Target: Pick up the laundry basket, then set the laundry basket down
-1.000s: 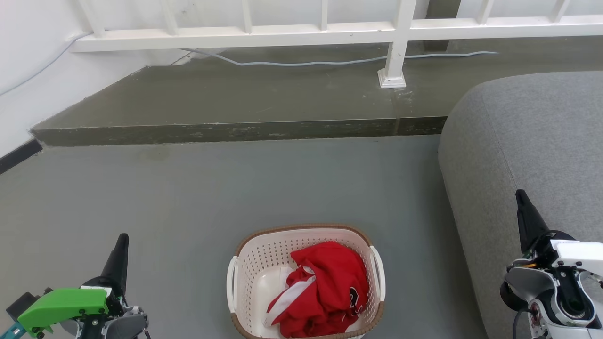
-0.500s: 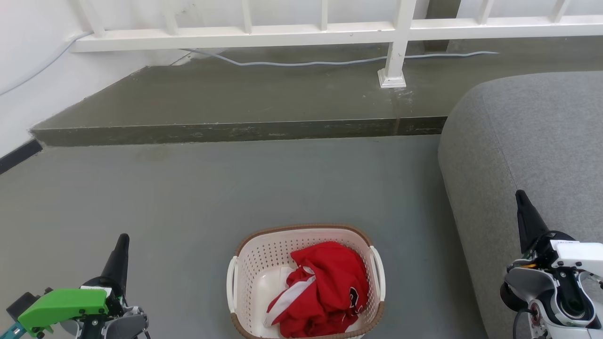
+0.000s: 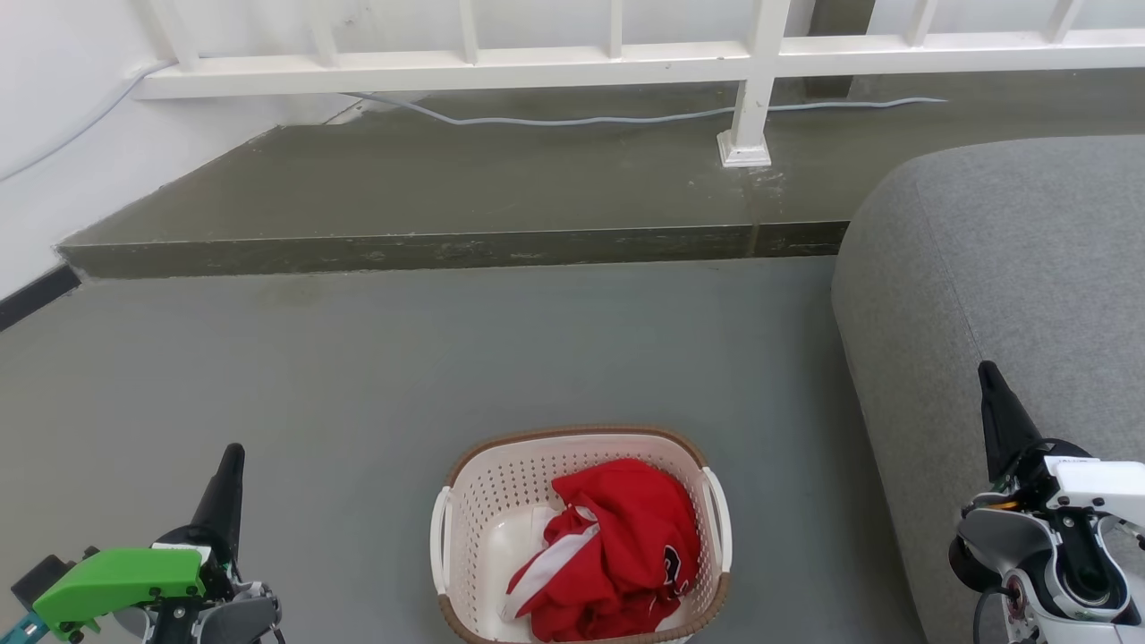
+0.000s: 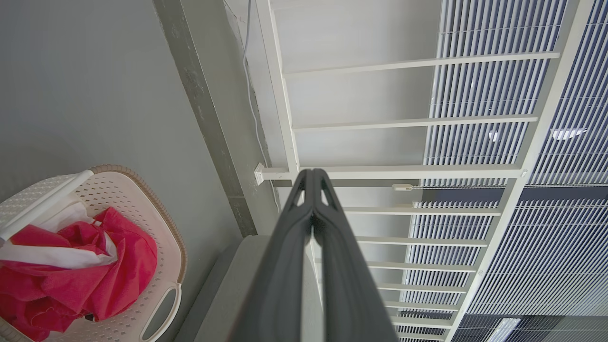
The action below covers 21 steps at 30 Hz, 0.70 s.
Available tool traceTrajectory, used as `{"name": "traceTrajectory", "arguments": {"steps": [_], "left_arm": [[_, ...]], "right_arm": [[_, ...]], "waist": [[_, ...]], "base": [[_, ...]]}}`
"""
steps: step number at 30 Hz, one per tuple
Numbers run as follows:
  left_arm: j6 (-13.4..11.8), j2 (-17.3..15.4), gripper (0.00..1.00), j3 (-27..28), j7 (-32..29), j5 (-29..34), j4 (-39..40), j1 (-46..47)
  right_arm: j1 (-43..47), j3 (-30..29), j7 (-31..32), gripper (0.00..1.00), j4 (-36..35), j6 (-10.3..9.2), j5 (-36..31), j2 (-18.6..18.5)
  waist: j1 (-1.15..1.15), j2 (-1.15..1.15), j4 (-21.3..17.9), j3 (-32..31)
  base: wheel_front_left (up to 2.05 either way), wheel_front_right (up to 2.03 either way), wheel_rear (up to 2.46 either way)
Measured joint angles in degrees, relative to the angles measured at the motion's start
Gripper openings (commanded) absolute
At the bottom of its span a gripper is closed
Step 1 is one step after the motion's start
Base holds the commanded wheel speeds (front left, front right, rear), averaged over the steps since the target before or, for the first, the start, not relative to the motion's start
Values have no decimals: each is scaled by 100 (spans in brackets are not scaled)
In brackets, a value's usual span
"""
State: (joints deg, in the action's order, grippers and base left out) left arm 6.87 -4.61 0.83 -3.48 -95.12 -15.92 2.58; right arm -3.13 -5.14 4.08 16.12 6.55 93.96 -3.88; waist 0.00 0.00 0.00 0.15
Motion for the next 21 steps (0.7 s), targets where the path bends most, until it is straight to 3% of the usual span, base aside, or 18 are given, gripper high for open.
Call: {"name": "traceTrajectory", "arguments": {"steps": [21], "left_arm": [[0, 4, 0, 15, 0, 0, -8, 6]], "right_arm": [[-2, -7, 0, 0, 5, 0, 0, 4]], "waist": [[0, 0, 0, -1]], "base": [[0, 0, 0]]}}
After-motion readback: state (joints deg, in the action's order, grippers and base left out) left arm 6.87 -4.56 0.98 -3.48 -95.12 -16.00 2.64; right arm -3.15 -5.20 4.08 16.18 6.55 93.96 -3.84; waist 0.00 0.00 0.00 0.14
